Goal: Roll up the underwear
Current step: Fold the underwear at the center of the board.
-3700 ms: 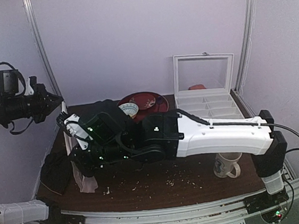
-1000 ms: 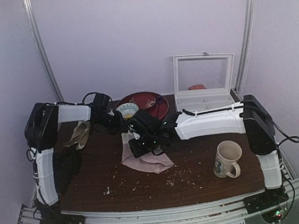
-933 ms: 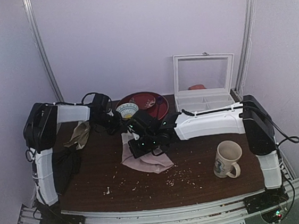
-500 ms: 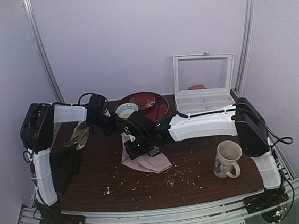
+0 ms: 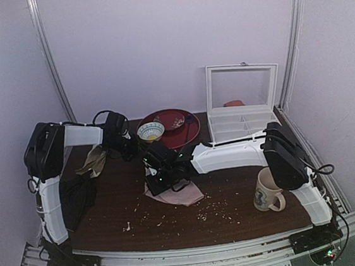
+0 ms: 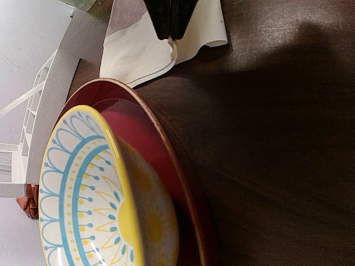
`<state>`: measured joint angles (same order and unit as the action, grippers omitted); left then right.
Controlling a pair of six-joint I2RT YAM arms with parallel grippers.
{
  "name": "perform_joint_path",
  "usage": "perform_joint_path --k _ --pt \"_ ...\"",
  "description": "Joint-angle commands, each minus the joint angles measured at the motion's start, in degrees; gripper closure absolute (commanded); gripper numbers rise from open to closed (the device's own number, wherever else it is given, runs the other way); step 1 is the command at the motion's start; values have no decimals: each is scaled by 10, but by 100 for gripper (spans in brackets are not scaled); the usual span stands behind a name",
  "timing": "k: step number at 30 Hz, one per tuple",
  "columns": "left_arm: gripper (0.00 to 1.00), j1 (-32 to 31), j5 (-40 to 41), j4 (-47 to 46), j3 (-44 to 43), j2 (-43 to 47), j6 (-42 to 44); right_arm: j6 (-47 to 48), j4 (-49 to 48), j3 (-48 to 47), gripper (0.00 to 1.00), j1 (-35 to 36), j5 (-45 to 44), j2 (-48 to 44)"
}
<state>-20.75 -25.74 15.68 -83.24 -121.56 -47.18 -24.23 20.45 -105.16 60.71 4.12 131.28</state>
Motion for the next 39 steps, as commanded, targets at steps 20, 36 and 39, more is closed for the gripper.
perform_joint_path --k 20,36,39 --pt "93 9 26 32 -6 15 32 3 7 -36 72 6 30 17" --pt "60 15 46 69 9 63 31 -16 -62 169 67 -40 -22 -203" --pt "57 15 39 63 5 47 26 -13 -59 182 68 -47 -27 -210"
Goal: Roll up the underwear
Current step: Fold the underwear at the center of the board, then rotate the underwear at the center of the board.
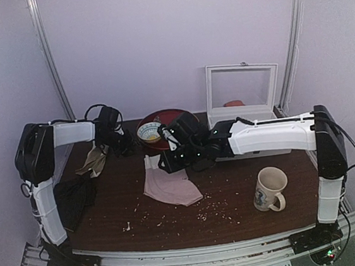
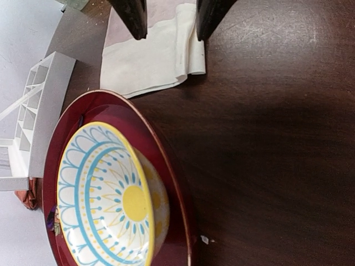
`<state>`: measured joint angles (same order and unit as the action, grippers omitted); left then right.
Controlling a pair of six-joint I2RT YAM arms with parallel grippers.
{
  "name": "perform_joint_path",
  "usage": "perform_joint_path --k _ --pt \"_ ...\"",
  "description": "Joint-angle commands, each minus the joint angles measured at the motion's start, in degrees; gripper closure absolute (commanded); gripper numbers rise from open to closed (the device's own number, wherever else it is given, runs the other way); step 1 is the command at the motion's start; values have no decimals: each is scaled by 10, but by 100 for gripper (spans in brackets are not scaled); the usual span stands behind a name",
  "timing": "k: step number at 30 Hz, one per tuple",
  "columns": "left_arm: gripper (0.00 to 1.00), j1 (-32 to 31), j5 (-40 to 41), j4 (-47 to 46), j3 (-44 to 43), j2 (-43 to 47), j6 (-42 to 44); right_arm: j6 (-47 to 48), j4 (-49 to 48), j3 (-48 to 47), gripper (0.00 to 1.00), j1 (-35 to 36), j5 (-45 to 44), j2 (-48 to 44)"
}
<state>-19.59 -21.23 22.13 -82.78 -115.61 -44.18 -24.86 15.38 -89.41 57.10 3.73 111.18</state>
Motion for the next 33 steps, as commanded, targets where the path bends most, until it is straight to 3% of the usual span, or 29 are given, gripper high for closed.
perform_joint_path --k 1,8,24,29,33 --pt "56 3 -9 -2 -3 -20 -4 -8 -8 27 68 -11 -23 -8" --pt "49 0 -33 -17 -15 -65 -3 -20 -22 37 69 -11 -15 -5" --pt "49 -10 -78 -50 -11 -99 -8 -19 -12 8 69 -12 -10 26" --pt "60 -11 -81 -52 -12 -106 -9 -20 -13 9 69 -11 -9 27" --pt "75 -11 -78 -51 -15 -109 -10 -21 -11 8 69 -12 -9 27"
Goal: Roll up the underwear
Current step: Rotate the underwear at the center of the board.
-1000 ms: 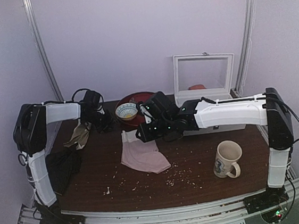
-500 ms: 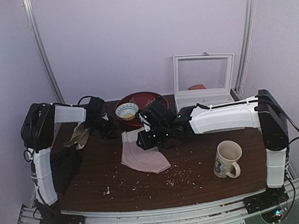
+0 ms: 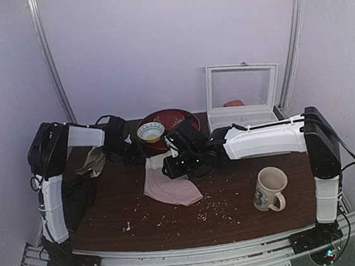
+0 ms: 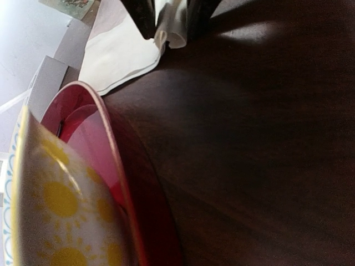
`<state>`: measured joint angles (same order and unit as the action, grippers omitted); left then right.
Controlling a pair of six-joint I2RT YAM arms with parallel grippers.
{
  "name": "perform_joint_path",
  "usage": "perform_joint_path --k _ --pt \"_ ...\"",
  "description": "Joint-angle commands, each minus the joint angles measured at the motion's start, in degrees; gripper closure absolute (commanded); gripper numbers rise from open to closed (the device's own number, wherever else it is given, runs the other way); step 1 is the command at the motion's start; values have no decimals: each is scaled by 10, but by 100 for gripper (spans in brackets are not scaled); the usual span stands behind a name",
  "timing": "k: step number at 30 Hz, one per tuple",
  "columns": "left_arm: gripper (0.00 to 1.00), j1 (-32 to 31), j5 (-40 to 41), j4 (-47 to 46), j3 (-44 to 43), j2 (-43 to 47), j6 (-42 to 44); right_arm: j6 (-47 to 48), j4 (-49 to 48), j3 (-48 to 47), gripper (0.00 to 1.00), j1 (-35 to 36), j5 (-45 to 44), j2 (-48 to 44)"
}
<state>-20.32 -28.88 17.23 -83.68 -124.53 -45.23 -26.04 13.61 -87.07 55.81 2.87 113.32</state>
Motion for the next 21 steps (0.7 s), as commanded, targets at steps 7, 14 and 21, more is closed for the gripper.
perform_joint_path --k 7,14,21 --pt "100 -4 8 10 -14 -19 3 -10 5 -10 69 2 0 6" --pt "100 -4 41 19 26 24 -12 13 19 -18 69 10 6 10" --pt "100 -5 97 30 138 125 -62 59 44 -31 70 31 12 12"
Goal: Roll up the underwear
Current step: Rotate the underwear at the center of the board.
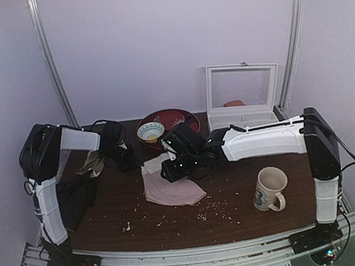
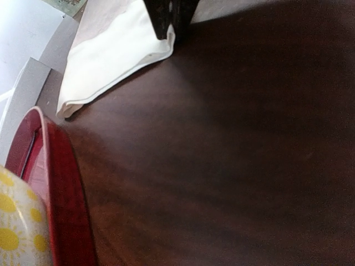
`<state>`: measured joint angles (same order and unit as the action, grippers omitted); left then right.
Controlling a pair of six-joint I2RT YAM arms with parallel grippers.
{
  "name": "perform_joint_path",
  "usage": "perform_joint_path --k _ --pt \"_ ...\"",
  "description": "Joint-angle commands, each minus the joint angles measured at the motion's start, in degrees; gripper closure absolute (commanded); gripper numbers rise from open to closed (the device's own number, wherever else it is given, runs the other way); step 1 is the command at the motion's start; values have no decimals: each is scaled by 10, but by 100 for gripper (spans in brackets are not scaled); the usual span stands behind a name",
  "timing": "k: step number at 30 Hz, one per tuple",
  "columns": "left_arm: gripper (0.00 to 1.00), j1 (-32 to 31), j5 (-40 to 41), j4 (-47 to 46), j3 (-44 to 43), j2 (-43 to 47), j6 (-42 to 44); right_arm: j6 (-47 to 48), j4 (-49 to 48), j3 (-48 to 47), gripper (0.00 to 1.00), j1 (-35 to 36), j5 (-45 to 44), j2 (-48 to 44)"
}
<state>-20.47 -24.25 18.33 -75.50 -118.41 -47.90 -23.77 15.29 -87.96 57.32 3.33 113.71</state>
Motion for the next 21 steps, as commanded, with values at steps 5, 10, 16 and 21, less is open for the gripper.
perform_joint_path --k 5,10,16,21 --pt "100 -7 103 56 139 152 -77 86 52 -34 69 43 11 7" --pt "100 -29 143 87 195 226 -106 100 74 -43 73 61 15 23" --pt "100 -45 159 65 259 277 -132 46 47 17 75 26 3 12" --pt "100 -52 166 62 260 280 -131 21 24 58 75 -14 -4 9"
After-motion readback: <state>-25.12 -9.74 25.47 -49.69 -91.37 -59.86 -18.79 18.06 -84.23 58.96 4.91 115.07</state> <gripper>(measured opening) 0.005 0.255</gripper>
